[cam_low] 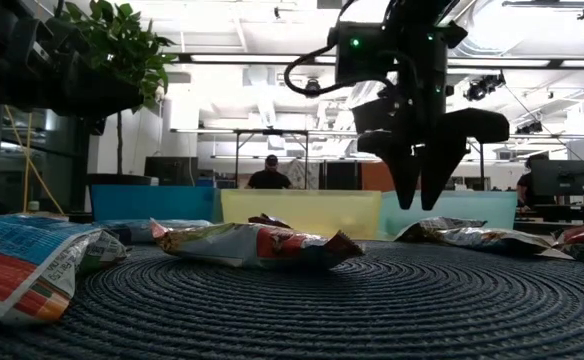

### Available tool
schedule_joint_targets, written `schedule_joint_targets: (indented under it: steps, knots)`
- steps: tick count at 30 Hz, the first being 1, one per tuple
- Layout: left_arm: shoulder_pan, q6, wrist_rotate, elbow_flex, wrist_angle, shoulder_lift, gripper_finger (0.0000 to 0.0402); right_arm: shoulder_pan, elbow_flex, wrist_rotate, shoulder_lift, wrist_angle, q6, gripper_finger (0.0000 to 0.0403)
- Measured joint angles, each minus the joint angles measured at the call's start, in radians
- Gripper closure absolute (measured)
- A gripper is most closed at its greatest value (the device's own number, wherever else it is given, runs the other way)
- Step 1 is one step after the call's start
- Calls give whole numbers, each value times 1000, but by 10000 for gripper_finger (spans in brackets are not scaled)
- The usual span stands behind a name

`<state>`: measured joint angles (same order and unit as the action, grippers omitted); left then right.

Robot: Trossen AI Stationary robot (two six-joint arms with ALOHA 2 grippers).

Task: Pick and place Granola Bars by type
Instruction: Put the violet granola bar into the green bin

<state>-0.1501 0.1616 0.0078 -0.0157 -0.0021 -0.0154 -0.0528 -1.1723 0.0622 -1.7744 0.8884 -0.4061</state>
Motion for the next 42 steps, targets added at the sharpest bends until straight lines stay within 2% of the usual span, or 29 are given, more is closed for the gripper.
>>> schedule_joint_targets:
  steps: [11, 17, 22, 32, 37, 42]
  knots:
    - [0, 0, 0, 0, 0, 0, 319, -34, 156, 8, 0, -41, 5, 203]
    - [0, 0, 0, 0, 0, 0, 319, -39, 227, -15, 7, -122, 28, 204]
    - [0, 0, 0, 0, 0, 0, 319, -40, 250, -43, 10, -158, 65, 221]
    - [0, 0, 1, 0, 0, 0, 319, -40, 251, -69, 15, -170, 101, 283]
    - [0, 0, 1, 0, 0, 0, 319, -63, 255, -60, 54, -189, 207, 302]
    - [0, 0, 1, 0, 0, 0, 319, -106, 257, -109, 74, -216, 279, 322]
